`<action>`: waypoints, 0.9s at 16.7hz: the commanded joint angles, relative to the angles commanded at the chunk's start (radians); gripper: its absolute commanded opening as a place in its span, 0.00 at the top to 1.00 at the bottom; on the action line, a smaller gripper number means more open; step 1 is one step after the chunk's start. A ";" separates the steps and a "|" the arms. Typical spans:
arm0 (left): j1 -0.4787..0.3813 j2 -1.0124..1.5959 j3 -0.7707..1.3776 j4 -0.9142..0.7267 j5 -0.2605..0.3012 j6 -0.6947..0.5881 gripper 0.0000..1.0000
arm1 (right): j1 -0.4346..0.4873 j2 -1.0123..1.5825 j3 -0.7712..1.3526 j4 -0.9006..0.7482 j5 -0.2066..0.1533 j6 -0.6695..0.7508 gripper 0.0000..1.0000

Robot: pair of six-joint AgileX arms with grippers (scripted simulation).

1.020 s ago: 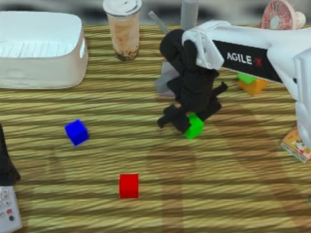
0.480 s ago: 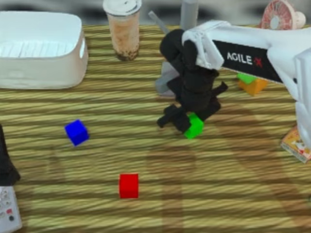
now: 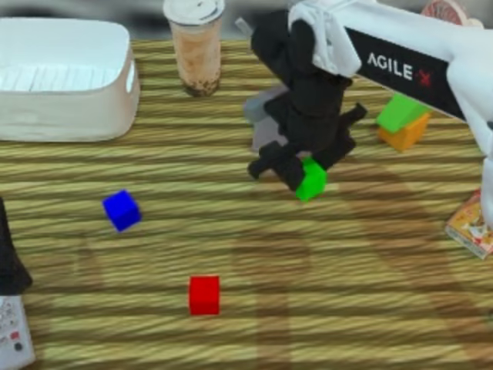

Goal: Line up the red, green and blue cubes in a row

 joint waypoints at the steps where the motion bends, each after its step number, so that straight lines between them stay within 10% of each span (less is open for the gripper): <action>1: 0.000 0.000 0.000 0.000 0.000 0.000 0.00 | 0.000 -0.008 0.020 -0.023 0.001 0.000 1.00; 9: 0.000 0.000 0.000 0.000 0.000 0.000 0.00 | 0.010 -0.026 0.012 -0.029 0.001 0.039 1.00; 15: 0.000 0.000 0.000 0.000 0.000 0.000 0.00 | 0.119 -0.138 -0.153 0.015 0.006 0.345 1.00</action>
